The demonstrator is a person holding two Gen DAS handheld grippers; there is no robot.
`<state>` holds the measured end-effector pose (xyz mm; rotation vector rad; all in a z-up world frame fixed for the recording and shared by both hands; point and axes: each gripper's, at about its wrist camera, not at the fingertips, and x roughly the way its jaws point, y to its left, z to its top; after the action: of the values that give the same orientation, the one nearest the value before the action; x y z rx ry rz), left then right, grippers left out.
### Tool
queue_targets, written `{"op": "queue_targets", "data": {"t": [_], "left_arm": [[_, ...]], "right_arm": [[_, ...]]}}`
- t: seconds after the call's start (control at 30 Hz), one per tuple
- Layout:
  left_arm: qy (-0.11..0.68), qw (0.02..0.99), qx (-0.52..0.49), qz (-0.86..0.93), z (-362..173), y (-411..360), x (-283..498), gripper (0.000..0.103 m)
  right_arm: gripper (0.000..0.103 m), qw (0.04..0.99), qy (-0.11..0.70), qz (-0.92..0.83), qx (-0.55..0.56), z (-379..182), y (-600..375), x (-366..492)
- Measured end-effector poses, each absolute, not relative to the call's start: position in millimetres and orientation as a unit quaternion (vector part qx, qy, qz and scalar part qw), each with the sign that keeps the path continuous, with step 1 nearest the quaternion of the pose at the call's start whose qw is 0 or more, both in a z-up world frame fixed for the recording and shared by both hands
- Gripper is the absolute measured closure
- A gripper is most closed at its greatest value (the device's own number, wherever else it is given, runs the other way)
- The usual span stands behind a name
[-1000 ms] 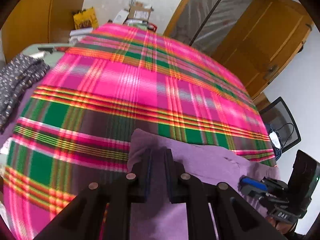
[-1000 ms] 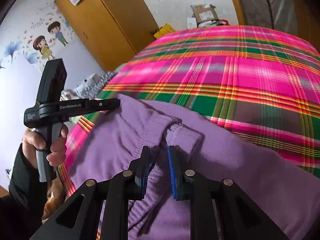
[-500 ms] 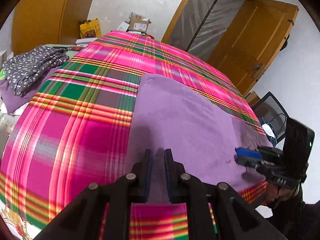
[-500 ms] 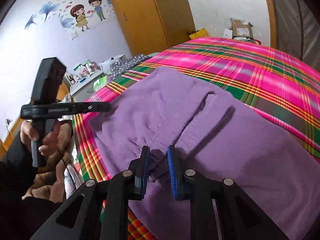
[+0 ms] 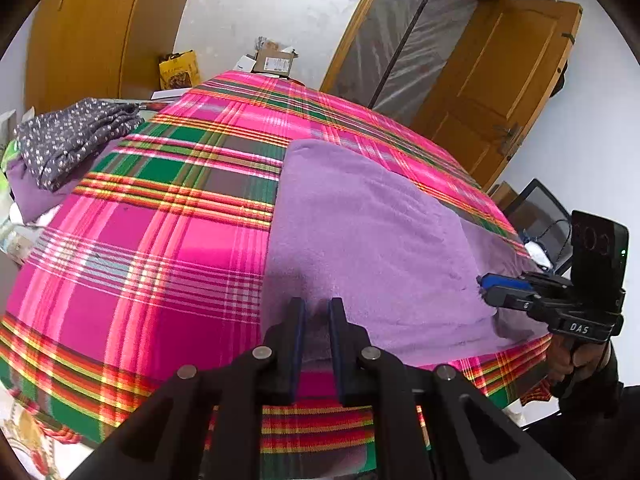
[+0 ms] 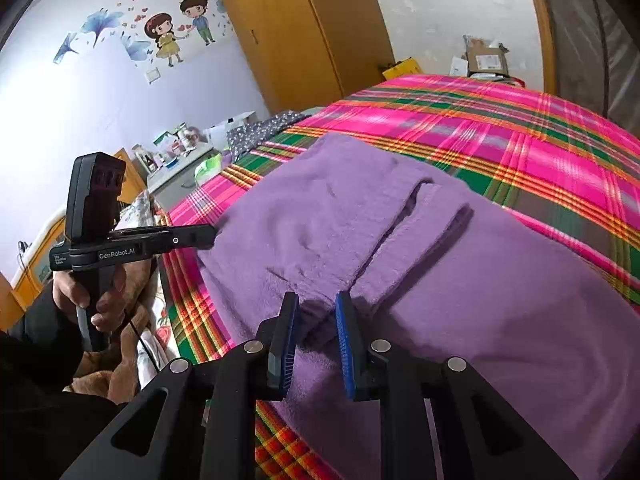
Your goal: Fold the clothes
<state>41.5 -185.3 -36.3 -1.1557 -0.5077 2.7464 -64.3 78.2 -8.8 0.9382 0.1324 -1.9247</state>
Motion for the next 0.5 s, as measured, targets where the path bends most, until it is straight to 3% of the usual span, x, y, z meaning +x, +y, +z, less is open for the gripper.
{"op": "queue_targets", "data": {"t": [0.5], "left_arm": [[-0.188,0.017,-0.381,0.905,-29,-200,48,0.091]], "right_arm": [[0.083,0.454,-0.005,-0.799,0.394,-9,109,-74]]}}
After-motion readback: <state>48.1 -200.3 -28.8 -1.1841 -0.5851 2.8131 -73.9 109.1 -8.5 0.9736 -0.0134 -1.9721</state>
